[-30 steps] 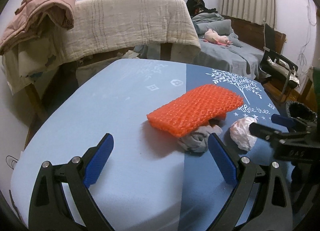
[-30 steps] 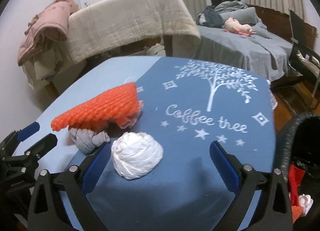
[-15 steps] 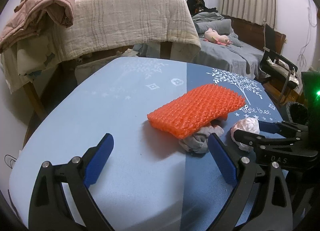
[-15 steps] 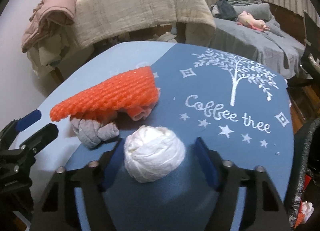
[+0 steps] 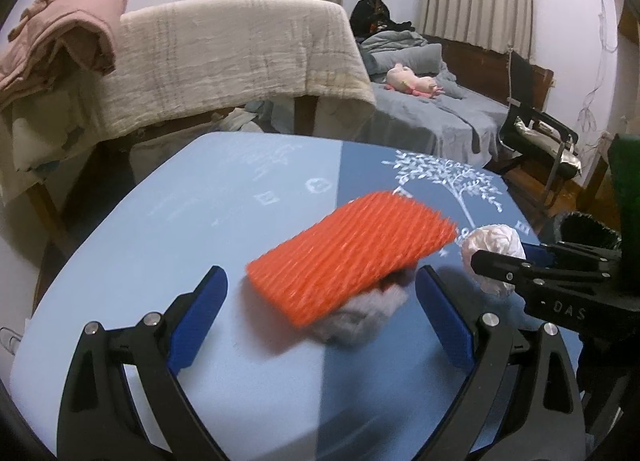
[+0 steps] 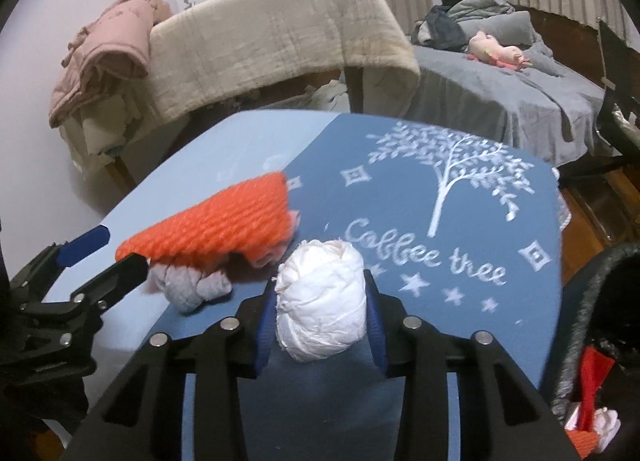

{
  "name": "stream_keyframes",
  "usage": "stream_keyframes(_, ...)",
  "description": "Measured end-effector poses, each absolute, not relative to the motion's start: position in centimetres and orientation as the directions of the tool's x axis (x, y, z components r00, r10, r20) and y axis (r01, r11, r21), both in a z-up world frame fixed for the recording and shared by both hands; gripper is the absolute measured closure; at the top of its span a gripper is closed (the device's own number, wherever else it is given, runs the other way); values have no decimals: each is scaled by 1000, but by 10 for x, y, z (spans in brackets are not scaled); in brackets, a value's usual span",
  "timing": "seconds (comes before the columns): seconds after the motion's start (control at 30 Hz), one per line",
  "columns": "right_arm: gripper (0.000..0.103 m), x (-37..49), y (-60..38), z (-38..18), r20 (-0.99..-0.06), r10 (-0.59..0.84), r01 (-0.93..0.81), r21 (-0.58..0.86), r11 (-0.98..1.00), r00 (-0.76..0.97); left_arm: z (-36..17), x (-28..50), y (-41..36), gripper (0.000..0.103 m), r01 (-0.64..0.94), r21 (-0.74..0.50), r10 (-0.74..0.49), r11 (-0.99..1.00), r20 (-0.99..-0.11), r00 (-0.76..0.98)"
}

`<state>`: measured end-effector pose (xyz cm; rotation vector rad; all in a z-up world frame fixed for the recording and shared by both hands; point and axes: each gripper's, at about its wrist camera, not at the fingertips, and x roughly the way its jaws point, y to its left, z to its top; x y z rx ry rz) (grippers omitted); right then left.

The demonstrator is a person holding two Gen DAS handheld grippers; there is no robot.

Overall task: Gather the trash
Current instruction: 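Grasp the white tissue ball with the right tool while the left grasps the orange foam net, then carry the foam net and tissue ball with both tools over the bin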

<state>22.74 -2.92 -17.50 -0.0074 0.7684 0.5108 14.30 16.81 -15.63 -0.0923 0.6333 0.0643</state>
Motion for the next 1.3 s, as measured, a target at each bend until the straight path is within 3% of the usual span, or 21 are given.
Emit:
stream_keyframes(0.27, 64, 232, -34, -172, -657, 435, -437, 175, 882, 616, -151, 175, 161, 11, -75, -79, 14, 994, -597, 802)
stream_keyframes(0.6, 64, 235, -36, -177, -665, 430, -433, 175, 884, 610, -173, 197, 167, 12, -89, -117, -12, 989, -670, 742)
stream_keyframes(1.07, 64, 234, -34, -174, -660, 430, -439, 165, 883, 616, -177, 200, 166, 64, -26, -160, -92, 987, -682, 726)
stream_keyframes(1.3, 64, 231, -38, -165, -644, 435, -440, 166, 883, 630, -164, 195, 168, 72, -28, -185, -102, 982, -655, 749)
